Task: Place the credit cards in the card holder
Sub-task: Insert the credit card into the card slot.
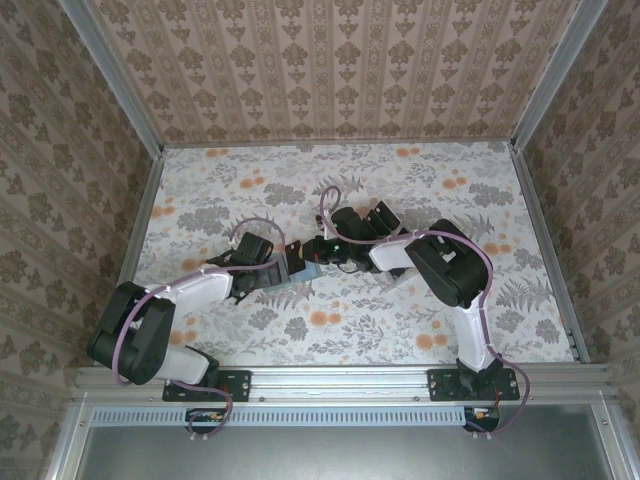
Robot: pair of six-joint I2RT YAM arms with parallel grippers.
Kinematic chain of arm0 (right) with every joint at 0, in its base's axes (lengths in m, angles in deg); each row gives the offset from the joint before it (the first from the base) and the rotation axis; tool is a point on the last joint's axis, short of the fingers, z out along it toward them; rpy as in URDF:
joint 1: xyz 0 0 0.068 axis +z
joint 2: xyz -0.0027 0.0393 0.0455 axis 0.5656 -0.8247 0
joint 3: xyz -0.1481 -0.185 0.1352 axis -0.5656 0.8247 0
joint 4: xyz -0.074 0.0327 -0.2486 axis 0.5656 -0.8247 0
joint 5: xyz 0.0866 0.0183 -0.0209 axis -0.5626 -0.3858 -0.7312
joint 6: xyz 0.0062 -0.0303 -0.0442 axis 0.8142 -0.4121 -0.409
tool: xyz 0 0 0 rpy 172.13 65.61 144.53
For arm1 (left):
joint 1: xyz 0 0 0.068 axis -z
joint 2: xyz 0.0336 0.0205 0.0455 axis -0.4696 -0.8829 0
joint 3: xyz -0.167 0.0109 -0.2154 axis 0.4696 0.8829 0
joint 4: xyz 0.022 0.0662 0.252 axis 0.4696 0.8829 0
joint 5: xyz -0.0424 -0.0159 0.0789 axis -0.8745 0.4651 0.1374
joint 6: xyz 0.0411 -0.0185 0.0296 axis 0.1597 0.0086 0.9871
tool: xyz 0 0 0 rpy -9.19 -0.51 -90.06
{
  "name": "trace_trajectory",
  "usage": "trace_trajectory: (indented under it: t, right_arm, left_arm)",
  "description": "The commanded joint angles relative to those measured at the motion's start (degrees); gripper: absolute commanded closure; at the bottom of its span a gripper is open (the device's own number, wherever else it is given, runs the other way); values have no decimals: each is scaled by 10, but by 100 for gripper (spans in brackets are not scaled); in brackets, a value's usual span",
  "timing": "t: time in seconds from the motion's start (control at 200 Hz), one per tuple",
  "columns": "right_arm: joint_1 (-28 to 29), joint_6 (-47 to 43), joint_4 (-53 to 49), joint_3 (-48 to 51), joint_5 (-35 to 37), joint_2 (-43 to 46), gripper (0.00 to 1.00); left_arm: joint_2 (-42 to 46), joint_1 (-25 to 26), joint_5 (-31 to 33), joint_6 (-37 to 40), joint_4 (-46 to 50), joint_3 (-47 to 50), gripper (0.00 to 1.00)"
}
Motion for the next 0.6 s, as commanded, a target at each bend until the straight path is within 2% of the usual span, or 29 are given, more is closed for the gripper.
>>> trace_trajectory:
  t: [0.0, 0.275, 0.595]
  right_arm:
    - [0, 18, 22, 15, -20, -14, 100]
    - [-14, 81, 105, 40, -24, 3, 100]
    - [-13, 88, 107, 40, -24, 9, 100]
  left_arm:
    - [-1, -4, 8, -5, 35, 15, 0]
    - [6, -4, 3, -1, 28, 19, 0]
    - [74, -2, -26, 0, 22, 33, 0]
